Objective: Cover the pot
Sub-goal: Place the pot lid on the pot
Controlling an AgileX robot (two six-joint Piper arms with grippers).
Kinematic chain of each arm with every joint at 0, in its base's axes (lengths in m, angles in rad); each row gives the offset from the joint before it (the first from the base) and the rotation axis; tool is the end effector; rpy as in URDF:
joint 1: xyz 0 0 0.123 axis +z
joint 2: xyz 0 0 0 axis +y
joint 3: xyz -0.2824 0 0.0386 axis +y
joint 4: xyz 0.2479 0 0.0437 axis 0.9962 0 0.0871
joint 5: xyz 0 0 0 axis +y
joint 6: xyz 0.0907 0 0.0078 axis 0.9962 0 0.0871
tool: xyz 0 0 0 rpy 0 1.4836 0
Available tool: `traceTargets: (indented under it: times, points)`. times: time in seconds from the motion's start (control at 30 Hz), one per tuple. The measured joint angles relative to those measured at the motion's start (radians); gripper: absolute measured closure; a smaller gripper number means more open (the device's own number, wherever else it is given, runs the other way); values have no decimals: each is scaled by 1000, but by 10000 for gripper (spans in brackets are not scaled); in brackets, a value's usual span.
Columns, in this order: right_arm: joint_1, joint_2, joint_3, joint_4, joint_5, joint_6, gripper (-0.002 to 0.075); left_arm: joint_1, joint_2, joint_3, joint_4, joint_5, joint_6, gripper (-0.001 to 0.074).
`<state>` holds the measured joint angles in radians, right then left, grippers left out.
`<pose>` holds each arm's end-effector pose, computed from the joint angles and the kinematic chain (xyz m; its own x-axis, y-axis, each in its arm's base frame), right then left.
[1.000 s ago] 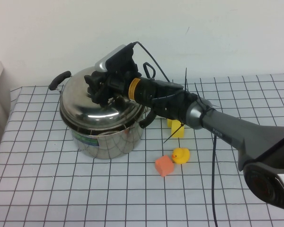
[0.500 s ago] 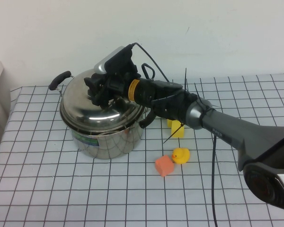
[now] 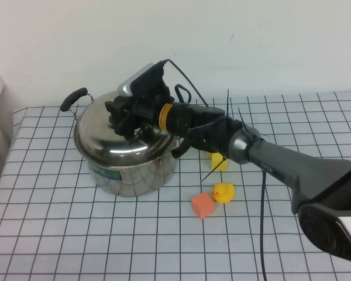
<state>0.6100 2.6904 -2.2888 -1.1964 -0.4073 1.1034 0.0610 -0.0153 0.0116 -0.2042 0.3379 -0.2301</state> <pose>0.4725 0.3710 0.1414 -0.0763 -0.1248 -0.9892 -0.8374 0.5465 -0.0044 0.0532 -0.0029 0.1801 -0.2186 -0.4237 -0.8790 -0.0936 0.9058 -0.4133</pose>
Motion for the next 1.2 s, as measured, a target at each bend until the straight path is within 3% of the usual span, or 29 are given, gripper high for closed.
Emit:
traceTargets:
  times: [0.53, 0.73, 0.9, 1.03, 1.2]
  points:
    - [0, 12, -8, 0, -21, 19, 384, 0, 0, 0, 0, 0, 0, 738]
    - [-5, 10, -8, -2, -98, 26, 176, 0, 0, 0, 0, 0, -4, 738]
    - [-35, -25, -6, -24, -188, 65, 151, 0, 0, 0, 0, 0, -4, 738]
    - [-79, -110, -6, -100, -251, 210, 238, 0, 0, 0, 0, 0, -4, 738]
    - [-150, -239, -6, -302, -430, 358, 586, 0, 0, 0, 0, 0, -4, 738]
